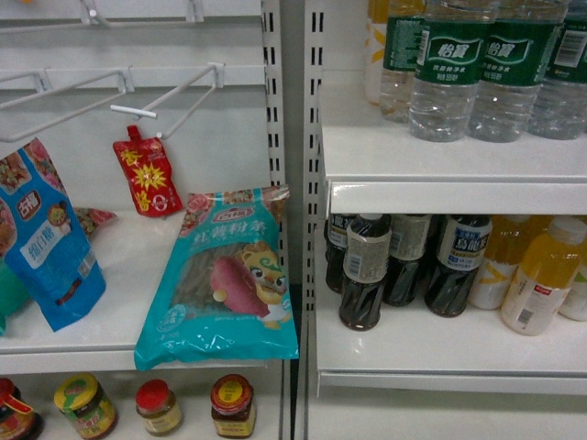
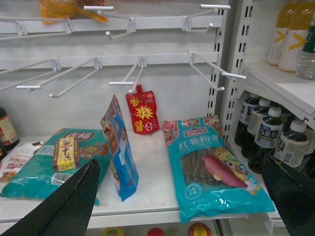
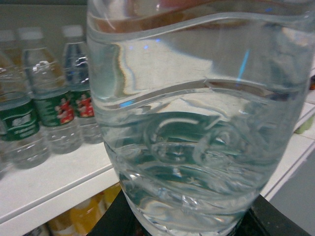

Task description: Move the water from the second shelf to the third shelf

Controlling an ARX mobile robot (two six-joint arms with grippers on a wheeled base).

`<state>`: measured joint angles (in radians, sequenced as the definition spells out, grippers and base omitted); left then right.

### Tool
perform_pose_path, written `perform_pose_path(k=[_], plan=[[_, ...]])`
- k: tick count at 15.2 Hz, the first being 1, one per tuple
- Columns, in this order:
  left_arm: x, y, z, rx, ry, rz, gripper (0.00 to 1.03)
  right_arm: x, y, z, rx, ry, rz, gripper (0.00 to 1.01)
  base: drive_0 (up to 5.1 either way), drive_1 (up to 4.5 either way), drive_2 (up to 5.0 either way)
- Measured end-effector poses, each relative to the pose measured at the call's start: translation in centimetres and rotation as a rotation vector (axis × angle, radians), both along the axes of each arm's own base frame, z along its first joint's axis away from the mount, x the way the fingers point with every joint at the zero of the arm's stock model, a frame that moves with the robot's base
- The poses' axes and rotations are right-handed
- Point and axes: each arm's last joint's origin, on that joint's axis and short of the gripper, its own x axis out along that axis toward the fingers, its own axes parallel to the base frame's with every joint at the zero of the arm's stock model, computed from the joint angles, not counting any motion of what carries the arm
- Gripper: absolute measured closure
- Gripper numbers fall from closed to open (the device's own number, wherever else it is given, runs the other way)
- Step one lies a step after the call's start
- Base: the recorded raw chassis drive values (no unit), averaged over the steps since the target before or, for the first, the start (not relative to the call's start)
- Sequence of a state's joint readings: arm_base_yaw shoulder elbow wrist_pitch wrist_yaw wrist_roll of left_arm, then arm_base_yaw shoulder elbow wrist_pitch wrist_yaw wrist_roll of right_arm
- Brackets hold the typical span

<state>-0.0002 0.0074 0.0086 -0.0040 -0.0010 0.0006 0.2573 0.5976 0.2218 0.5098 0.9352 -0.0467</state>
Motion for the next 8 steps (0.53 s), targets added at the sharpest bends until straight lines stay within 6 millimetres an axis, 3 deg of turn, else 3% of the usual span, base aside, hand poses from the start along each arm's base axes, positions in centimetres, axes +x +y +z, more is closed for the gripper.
perform_pose_path(k=[6,8], plan=[[0.0,0.0,0.0,0.000,-0.001,-0.001,0.05,2.3,-1.0,1.7,-0.026,0.025,0.094,0.65,0.0,0.00,0.0],[0.0,0.0,0.0,0.000,0.000,0.000,0.05,4.1,-1.9,2.4,-0.020,0.060,0.165,0.65,0.0,0.00,0.0]])
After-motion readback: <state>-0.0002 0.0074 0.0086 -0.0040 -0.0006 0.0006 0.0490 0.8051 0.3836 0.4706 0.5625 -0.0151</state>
